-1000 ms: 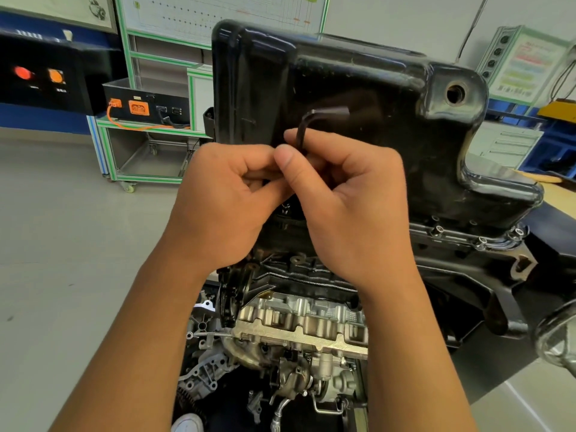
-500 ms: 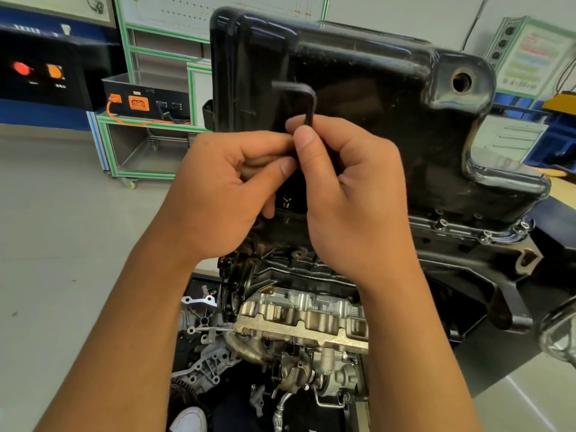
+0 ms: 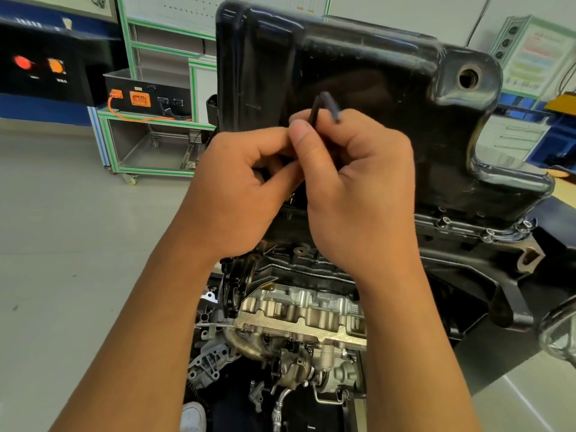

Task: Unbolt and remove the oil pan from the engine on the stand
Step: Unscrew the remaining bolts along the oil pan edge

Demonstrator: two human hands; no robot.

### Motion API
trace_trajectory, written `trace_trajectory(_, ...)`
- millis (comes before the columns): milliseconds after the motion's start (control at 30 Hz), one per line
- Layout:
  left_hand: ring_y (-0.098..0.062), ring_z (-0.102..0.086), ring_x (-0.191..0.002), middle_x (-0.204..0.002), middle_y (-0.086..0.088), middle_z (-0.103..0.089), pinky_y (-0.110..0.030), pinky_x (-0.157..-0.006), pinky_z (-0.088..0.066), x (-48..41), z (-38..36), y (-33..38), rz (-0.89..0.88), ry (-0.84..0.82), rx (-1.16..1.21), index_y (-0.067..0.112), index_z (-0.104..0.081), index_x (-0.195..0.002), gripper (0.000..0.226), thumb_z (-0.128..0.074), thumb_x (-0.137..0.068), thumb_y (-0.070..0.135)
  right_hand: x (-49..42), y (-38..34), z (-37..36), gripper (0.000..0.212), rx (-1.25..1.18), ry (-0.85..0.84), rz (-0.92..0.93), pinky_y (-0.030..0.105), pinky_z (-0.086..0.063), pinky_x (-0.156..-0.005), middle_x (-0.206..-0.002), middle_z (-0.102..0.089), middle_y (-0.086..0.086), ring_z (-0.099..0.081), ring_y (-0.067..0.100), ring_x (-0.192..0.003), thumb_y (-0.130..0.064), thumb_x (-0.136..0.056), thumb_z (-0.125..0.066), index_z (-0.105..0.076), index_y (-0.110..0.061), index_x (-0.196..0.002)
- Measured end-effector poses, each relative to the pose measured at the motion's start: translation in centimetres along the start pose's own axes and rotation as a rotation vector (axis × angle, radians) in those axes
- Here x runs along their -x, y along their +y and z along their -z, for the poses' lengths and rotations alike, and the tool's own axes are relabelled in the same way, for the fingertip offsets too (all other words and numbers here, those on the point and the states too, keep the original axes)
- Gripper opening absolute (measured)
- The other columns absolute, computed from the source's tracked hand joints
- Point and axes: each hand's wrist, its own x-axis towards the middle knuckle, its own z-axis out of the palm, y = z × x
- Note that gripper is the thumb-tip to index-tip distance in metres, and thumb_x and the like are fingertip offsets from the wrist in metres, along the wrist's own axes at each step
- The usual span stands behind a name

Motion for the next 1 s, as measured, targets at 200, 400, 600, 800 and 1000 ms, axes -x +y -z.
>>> trace_trajectory(200, -0.028, -0.065, -0.06, -0.073, -0.009, -0.07, -0.04, -0.051, -0.053, -0.1, 0.1, 0.3, -0.01, 0.089, -0.039, 0.012, -0.073, -0.092, 0.011, -0.063, -0.095, 0.017, -0.1, 0.0, 0.1, 0.015, 0.029, -0.027, -0.005, 0.039, -0.052, -0.068, -0.082, -0.067, 0.006, -0.063, 0.016, -0.074, -0.015, -0.098, -0.061, -0.073, -0.006, -0.098)
trace_trajectory(400, -0.025, -0.054, -0.051, -0.064, 0.005, -0.062, -0.026, -0.046, -0.044, -0.3, -0.6, 0.3, -0.028, 0.171, -0.092, 0.011, -0.066, -0.08, 0.011, -0.068, -0.085, 0.021, -0.1, 0.1, 0.0, 0.012, -0.046, 0.126, -0.002, 0.039, -0.054, -0.063, -0.072, -0.071, 0.006, -0.068, 0.019, -0.069, -0.014, -0.089, -0.074, -0.078, -0.005, -0.083)
trace_trajectory(600, -0.023, -0.068, -0.061, -0.078, 0.0, -0.073, -0.036, -0.053, -0.055, -0.2, 0.4, 0.1, -0.007, -0.014, 0.038, 0.022, -0.071, -0.1, 0.015, -0.06, -0.097, 0.012, -0.2, 0.1, 0.3, 0.022, 0.074, -0.02, 0.052, 0.041, -0.047, -0.066, -0.075, -0.063, 0.008, -0.059, 0.02, -0.072, -0.012, -0.1, -0.057, -0.072, 0.0, -0.089)
trace_trajectory(800, -0.021, -0.057, -0.053, -0.067, 0.005, -0.063, -0.024, -0.046, -0.044, -0.5, -0.8, 0.2, -0.015, 0.199, -0.056, 0.017, -0.063, -0.078, 0.014, -0.072, -0.086, 0.025, -0.1, 0.0, -0.2, 0.011, -0.033, 0.177, 0.025, 0.034, -0.054, -0.061, -0.069, -0.071, 0.004, -0.066, 0.016, -0.065, -0.016, -0.086, -0.078, -0.078, -0.006, -0.082)
trace_trajectory(1000, -0.029, -0.068, -0.063, -0.09, 0.003, -0.074, -0.041, -0.056, -0.058, -0.3, 0.3, 0.0, 0.045, 0.028, 0.048, 0.018, -0.069, -0.11, 0.017, -0.065, -0.094, 0.016, -0.2, 0.3, 0.2, 0.017, 0.004, 0.099, 0.011, 0.029, -0.048, -0.061, -0.072, -0.067, 0.005, -0.06, 0.014, -0.066, -0.011, -0.097, -0.063, -0.075, -0.003, -0.087)
